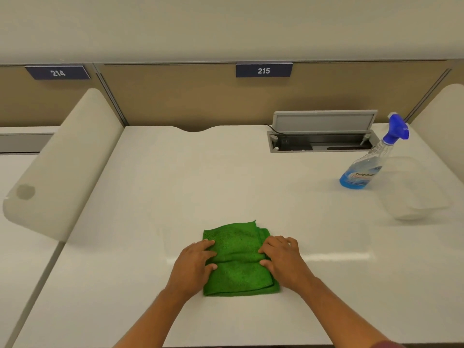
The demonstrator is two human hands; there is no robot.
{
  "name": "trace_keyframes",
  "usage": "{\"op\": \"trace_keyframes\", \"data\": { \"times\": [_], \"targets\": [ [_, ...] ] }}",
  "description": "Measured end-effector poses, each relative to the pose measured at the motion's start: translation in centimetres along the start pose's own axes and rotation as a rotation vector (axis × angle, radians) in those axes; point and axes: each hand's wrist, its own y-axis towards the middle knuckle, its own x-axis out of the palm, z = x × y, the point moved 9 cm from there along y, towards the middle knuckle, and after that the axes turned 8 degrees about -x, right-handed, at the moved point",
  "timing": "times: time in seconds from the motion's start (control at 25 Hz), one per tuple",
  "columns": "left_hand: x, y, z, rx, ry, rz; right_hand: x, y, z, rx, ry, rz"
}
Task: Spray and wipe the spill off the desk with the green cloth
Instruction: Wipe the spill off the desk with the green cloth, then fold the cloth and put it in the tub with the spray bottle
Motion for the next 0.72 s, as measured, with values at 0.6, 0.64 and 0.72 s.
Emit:
{"op": "trace_keyframes", "data": {
  "times": [0.6, 0.64, 0.72],
  "targets": [
    [-8.0, 0.6, 4.6, -0.538, -1.125, 0.009, -12.2, 0.0, 0.4, 0.457, 0.827, 0.575],
    [-8.4, 0.3, 5.4, -0.542, -1.115, 0.039, -13.1, -0.4, -0.5, 0.466, 0.781, 0.630],
    [-8.9, -0.5, 7.6, -0.527, -1.133, 0.071, -14.0, -0.8, -4.1, 0.405, 0.694, 0.652]
  ]
}}
